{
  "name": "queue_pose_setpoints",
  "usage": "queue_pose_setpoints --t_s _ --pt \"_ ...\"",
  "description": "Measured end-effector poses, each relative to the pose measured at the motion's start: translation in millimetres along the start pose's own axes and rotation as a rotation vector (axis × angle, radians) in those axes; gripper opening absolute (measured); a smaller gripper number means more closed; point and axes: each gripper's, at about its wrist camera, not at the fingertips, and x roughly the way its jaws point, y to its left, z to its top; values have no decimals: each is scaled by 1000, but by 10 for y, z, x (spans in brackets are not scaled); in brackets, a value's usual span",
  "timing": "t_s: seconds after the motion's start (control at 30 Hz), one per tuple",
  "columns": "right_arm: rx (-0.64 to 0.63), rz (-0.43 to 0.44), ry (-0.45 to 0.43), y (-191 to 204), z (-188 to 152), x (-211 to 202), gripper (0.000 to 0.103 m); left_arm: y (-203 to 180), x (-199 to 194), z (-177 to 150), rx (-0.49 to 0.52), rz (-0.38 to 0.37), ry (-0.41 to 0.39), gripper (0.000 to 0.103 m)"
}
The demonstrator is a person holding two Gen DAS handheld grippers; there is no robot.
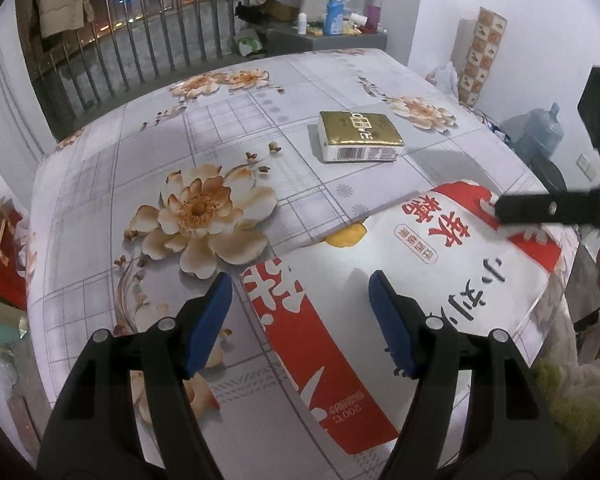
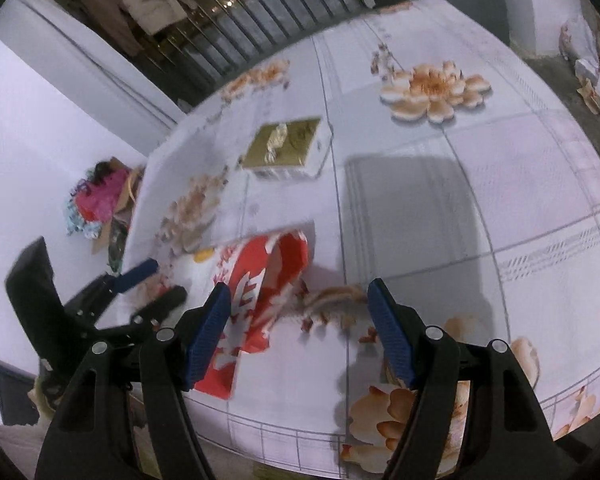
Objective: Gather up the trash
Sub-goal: 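Grasp the large white-and-red snack bag edge with the right gripper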
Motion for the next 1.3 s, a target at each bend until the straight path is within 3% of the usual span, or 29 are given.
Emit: queue_pose_setpoints --t_s 0.8,1.0,1.17,1.23,1.3 --pt "18 9 38 -56 -73 180 69 -39 27 -23 10 19 -10 70" --pt "39 -18 21 -121 -83 103 69 -169 16 2 -3 -38 -21 70" --pt "99 -74 -33 -306 -139 -123 69 -306 58 25 -24 -197 -13 70" --pt "123 -87 -45 -377 -178 -174 69 -398 104 3 -3 -224 -9 73" --pt "153 -88 -50 -440 -239 -189 73 -464 166 -34 7 -233 -10 84"
